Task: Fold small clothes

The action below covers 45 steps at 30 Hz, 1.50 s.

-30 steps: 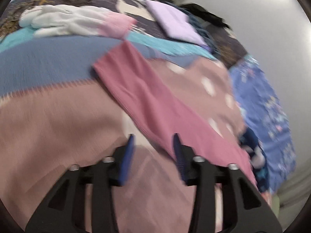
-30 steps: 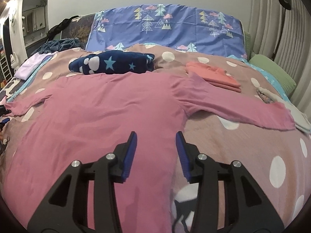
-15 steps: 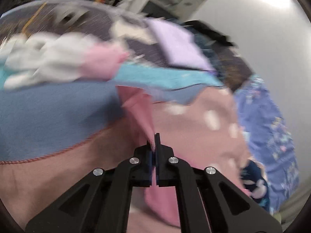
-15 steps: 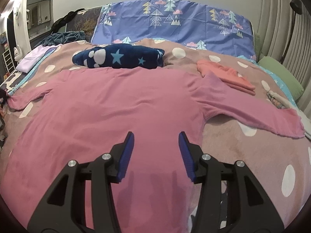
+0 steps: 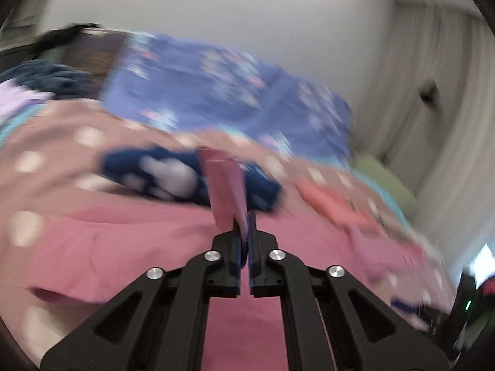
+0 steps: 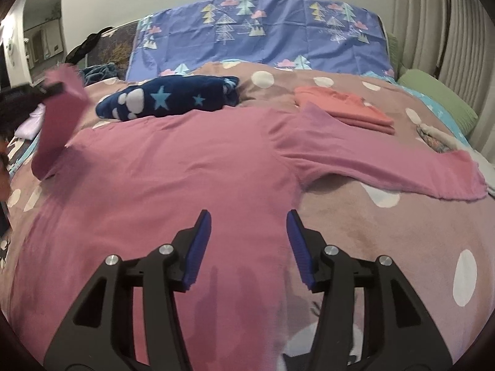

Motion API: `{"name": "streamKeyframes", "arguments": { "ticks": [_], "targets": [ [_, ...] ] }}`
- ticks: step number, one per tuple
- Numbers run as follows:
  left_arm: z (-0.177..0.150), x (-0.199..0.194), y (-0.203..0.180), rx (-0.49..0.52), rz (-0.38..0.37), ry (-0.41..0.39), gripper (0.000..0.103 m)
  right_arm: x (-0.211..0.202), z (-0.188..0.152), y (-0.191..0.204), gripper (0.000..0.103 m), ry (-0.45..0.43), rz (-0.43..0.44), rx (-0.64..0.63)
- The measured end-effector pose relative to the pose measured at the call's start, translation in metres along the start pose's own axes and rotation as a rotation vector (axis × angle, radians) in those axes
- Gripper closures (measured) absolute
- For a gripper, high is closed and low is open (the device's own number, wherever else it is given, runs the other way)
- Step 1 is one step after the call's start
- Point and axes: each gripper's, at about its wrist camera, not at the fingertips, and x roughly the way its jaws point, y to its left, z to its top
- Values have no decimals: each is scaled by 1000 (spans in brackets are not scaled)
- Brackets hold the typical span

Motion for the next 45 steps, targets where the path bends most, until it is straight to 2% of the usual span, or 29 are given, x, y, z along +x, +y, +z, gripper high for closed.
{"name": "streamKeyframes", "arguments": {
  "ticks": [2, 3, 5, 8, 9, 11, 12, 14, 16, 21, 22, 23, 24, 25, 26, 27, 28, 30, 32, 34, 36, 39, 41, 43, 44, 45],
  "targets": [
    [-19, 23, -22, 50, -6, 63, 53, 0, -1, -8, 51, 7, -6, 14],
    [-28, 30, -28, 69, 2, 80, 51, -1, -2, -12, 51, 7, -9, 18],
    [-46, 39, -33, 104, 7, 135, 51, -2, -3, -18, 51, 3, -16, 18],
    [-61, 42, -28, 96, 4, 188, 51, 1, 0, -23, 51, 18, 7, 24],
    [-66, 43, -25, 94, 2, 212, 50, 5, 3, -24, 54, 37, 41, 34],
    [-73, 48, -27, 108, 0, 232, 50, 16, 13, -22, 69, 82, 157, 62],
    [-71, 51, -25, 121, 1, 240, 50, 22, 20, -20, 70, 100, 215, 71],
    [-74, 52, -32, 143, -4, 246, 50, 41, 38, -11, 71, 138, 340, 87],
    [-77, 58, -38, 173, -22, 265, 50, 67, 61, 4, 71, 184, 424, 70],
    [-85, 79, -51, 254, 42, 312, 50, 126, 102, 43, 71, 293, 505, 38],
    [-85, 84, -51, 262, 58, 324, 51, 142, 108, 50, 71, 328, 522, 48],
    [-85, 87, -50, 261, 71, 330, 61, 153, 109, 55, 71, 356, 534, 60],
    [-83, 89, -48, 257, 93, 335, 75, 164, 110, 59, 70, 389, 547, 80],
    [-81, 91, -46, 251, 101, 341, 83, 172, 110, 60, 67, 408, 561, 97],
    [-77, 93, -41, 231, 94, 344, 101, 180, 109, 64, 70, 416, 579, 114],
    [-75, 93, -39, 216, 90, 344, 103, 182, 111, 69, 80, 404, 578, 110],
    [-70, 91, -36, 187, 79, 334, 103, 180, 114, 75, 101, 389, 576, 79],
    [-60, 83, -38, 152, 67, 296, 103, 168, 123, 77, 101, 345, 581, 62],
    [-44, 68, -50, 140, 26, 229, 103, 137, 143, 70, 101, 241, 627, 62],
    [-28, 54, -69, 151, -26, 167, 103, 107, 164, 56, 101, 139, 635, 56],
    [-16, 46, -92, 170, -70, 122, 103, 89, 177, 41, 101, 88, 617, 43],
    [-17, 55, -120, 216, -99, 105, 103, 85, 179, 15, 100, 56, 517, 32],
    [-29, 74, -131, 221, -100, 147, 102, 104, 167, -4, 98, 99, 460, 64],
    [-39, 90, -132, 211, -84, 195, 88, 128, 154, -16, 91, 147, 391, 88],
    [-44, 94, -128, 209, -53, 217, 73, 140, 143, -24, 85, 178, 342, 100],
    [-48, 92, -124, 210, -32, 219, 70, 146, 138, -30, 85, 196, 330, 110]
  ]
}}
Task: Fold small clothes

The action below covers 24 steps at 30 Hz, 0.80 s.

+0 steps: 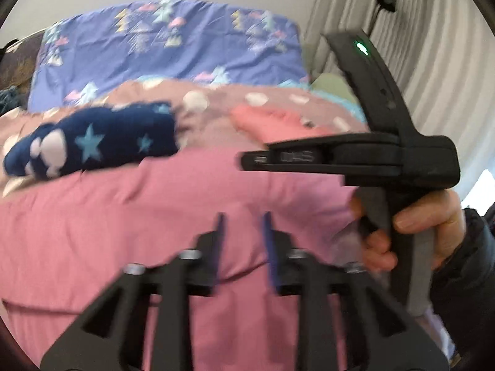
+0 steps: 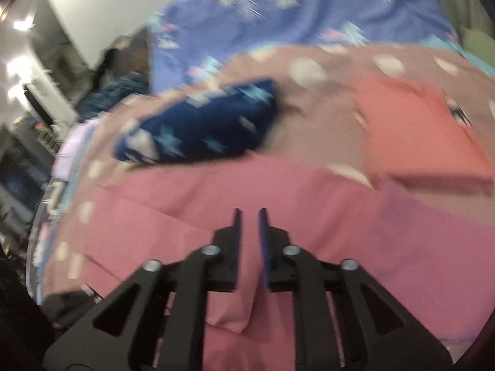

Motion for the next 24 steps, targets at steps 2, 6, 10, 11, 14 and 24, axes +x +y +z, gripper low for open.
{"name": "streamKeyframes", "arguments": {
  "ticks": [2, 6, 10, 11, 14, 24],
  "targets": [
    [-10, -12, 11, 13, 35, -11, 66, -1, -13, -14, 83, 22, 32, 17],
    [-30, -49, 54, 2, 201, -42, 50, -5, -32, -16, 71, 35, 73, 11],
    [-53, -85, 118, -103, 421, -33, 45, -5, -52, -6, 63, 96, 125, -11],
    [-61, -94, 136, -148, 475, -37, 44, 0, -57, -1, 60, 109, 128, -21],
    [-83, -115, 191, -287, 589, -6, 44, 9, -62, 15, 101, 70, 48, -62],
    [-105, -106, 230, -386, 543, 82, 44, -8, -51, 7, 91, 40, -73, -64]
  ]
}}
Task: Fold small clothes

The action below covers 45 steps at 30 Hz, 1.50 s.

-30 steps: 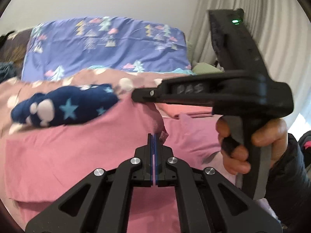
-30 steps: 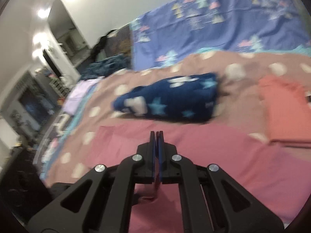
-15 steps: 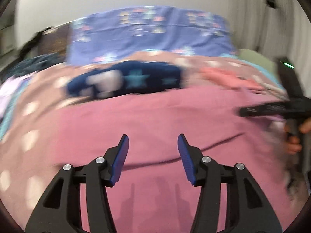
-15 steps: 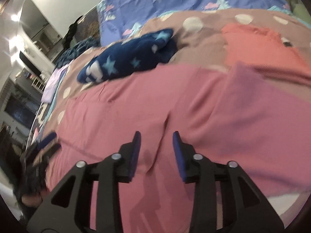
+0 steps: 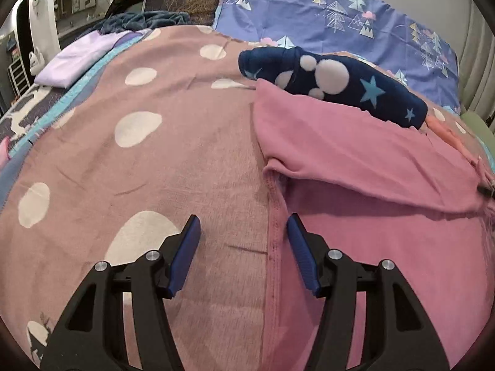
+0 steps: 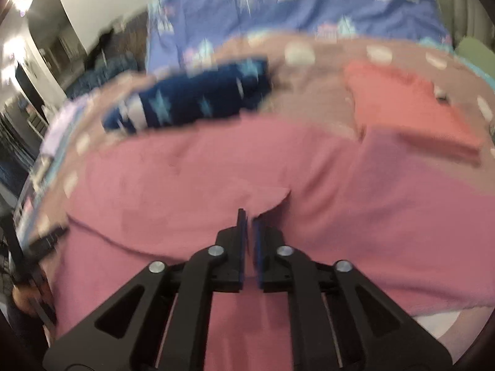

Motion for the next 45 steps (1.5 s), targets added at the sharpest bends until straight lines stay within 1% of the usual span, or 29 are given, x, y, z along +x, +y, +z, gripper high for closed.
{"name": "streamKeyframes", "arguments": {
  "ticks": [1, 5, 7, 8, 9, 10, 11, 12, 13, 14, 16, 18, 19, 21, 23, 24, 25, 27, 28, 29, 30, 33, 35, 37, 39, 42, 43, 44, 45],
  "targets": [
    [0, 1, 0, -4, -1, -2, 44, 4, -7, -5, 90, 13, -2, 11],
    [8, 2, -1, -9, 11, -17, 44, -13, -14, -15, 84, -72, 13, 64],
    [16, 3, -5, 2, 21, -39, 44, -23, -10, -10, 84, -127, 39, 59],
    [19, 3, -6, 13, 29, -57, 44, -29, -9, -5, 84, -147, 74, 46],
    [22, 5, -8, 27, 57, -62, 49, -30, -9, 0, 84, -149, 115, 34],
    [24, 8, -9, 45, 116, -59, 52, -28, -8, 2, 84, -138, 137, 27],
    [24, 15, -7, 61, 226, -45, 63, -18, -9, 4, 80, -93, 127, 23],
    [24, 21, -2, 56, 302, -26, 66, -7, -11, 3, 78, -45, 92, 29],
    [23, 26, 9, 23, 332, -3, 66, 11, -16, -2, 84, 18, 44, 45],
    [22, 28, 27, -64, 288, 18, 66, 16, -20, -5, 88, 7, 36, 54],
    [21, 18, 49, -176, 226, 3, 66, 8, -26, -5, 87, -42, 43, 33],
    [21, 0, 59, -218, 164, -41, 67, -2, -24, -2, 81, -53, 59, 16],
    [23, -13, 56, -221, 94, -79, 68, -6, -22, -3, 79, -61, 72, 24],
    [29, -27, 41, -195, -21, -130, 72, -21, -10, -7, 79, -122, 121, 62],
    [37, -39, 7, -101, -143, -169, 76, -25, 1, -7, 79, -149, 125, 80],
    [39, -40, -8, -55, -177, -177, 78, -23, 7, -6, 79, -148, 126, 82],
    [41, -38, -25, -5, -192, -178, 79, -17, 10, -4, 79, -136, 125, 81],
    [40, -18, -56, 89, -157, -139, 79, 15, 10, -3, 79, -49, 13, 71],
    [37, -1, -65, 118, -132, -99, 79, 32, 5, -5, 83, -21, -30, 67],
    [30, 25, -75, 152, -90, -24, 78, 36, 1, -5, 83, -38, -36, 61],
    [24, 38, -81, 173, -63, -4, 79, 32, -2, -2, 83, -68, -42, 45],
    [25, 32, -91, 212, -16, -38, 78, 12, -7, 4, 82, -101, -66, 13],
    [24, 35, -92, 208, -23, -37, 78, -11, -14, -6, 79, -151, -45, 47],
    [24, 36, -90, 189, -44, -37, 77, -39, -25, -30, 74, -212, -19, 126],
    [24, 35, -81, 169, -68, -40, 77, -69, -42, -70, 73, -261, -35, 240],
    [25, 23, -76, 160, -82, -63, 78, -113, -73, -140, 73, -324, -142, 426],
    [25, 14, -80, 163, -110, -81, 78, -127, -85, -163, 72, -346, -180, 495],
    [24, 8, -84, 167, -147, -96, 77, -148, -105, -195, 72, -387, -207, 607],
    [24, 2, -90, 174, -182, -111, 76, -162, -120, -218, 72, -423, -203, 699]
  ]
}}
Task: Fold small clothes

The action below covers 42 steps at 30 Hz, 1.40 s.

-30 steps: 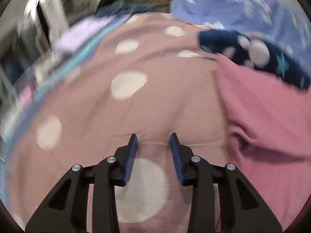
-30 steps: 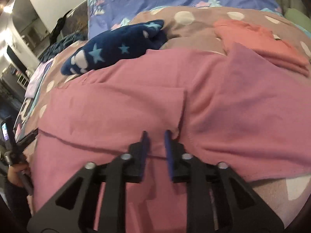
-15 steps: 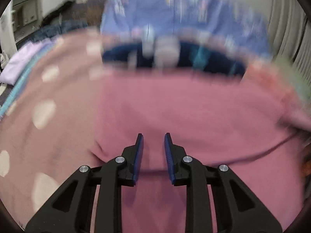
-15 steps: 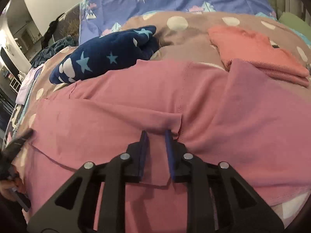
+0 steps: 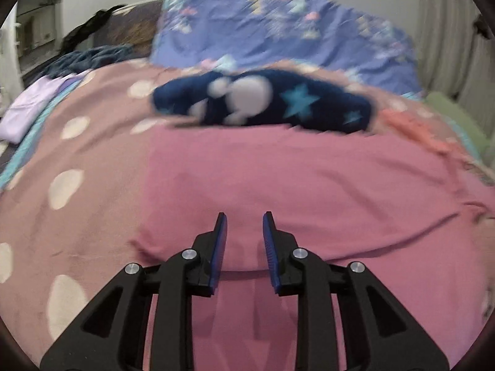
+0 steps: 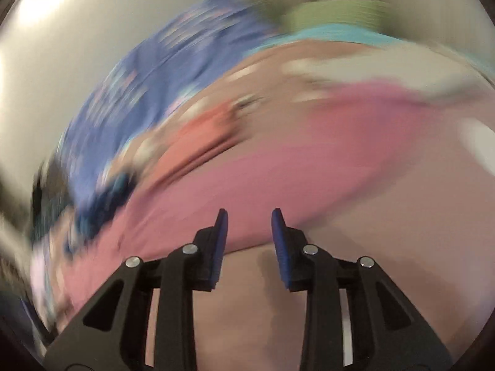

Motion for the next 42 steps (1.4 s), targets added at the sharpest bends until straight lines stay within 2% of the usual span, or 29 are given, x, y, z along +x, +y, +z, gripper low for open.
{"name": "streamKeyframes", "arguments": {
  "ticks": [2, 4, 6, 7, 8, 10, 11, 12, 13, 14, 17, 19, 22, 26, 28, 31, 35, 42],
  "targets": [
    [2, -4, -20, 35, -57, -12, 70, -16, 16, -60, 65, -40, 23, 239],
    [4, 0, -34, 51, -87, -1, 65, -19, 24, -96, 66, -49, 41, 392],
    [5, 10, -47, 57, -114, 16, 65, -13, 33, -110, 66, -52, 36, 406],
    [4, 16, -49, 56, -120, 30, 64, -9, 35, -110, 62, -52, 33, 391],
    [2, 28, -52, 50, -126, 72, 64, -1, 39, -106, 58, -54, 43, 357],
    [-3, 41, -53, 48, -122, 116, 62, 7, 44, -99, 58, -73, 39, 331],
    [-3, 39, -53, 43, -130, 109, 62, 11, 47, -97, 63, -75, 47, 336],
    [-3, 38, -53, 41, -132, 106, 61, 16, 49, -95, 73, -73, 59, 343],
    [-5, 38, -54, 45, -129, 104, 61, 21, 50, -93, 99, -63, 84, 350],
    [-5, 38, -55, 48, -127, 103, 61, 26, 49, -89, 100, -38, 122, 363],
    [-6, 39, -56, 63, -115, 104, 59, 27, 48, -52, 100, -45, 220, 335],
    [-7, 38, -58, 76, -111, 104, 57, 28, 40, 7, 100, -6, 337, 219],
    [-6, 37, -58, 85, -108, 103, 55, 30, 17, 93, 100, 63, 462, 35],
    [-6, 37, -58, 84, -109, 102, 55, 45, -45, 211, 100, 193, 617, -211],
    [-6, 36, -58, 83, -111, 100, 54, 63, -82, 249, 100, 268, 623, -304],
    [-7, 36, -58, 81, -113, 97, 54, 96, -133, 273, 99, 376, 535, -426],
    [-7, 35, -58, 84, -111, 94, 54, 113, -171, 263, 96, 458, 463, -470],
    [-7, 34, -61, 100, -101, 88, 52, 111, -182, 256, 92, 453, 490, -516]
  ]
}}
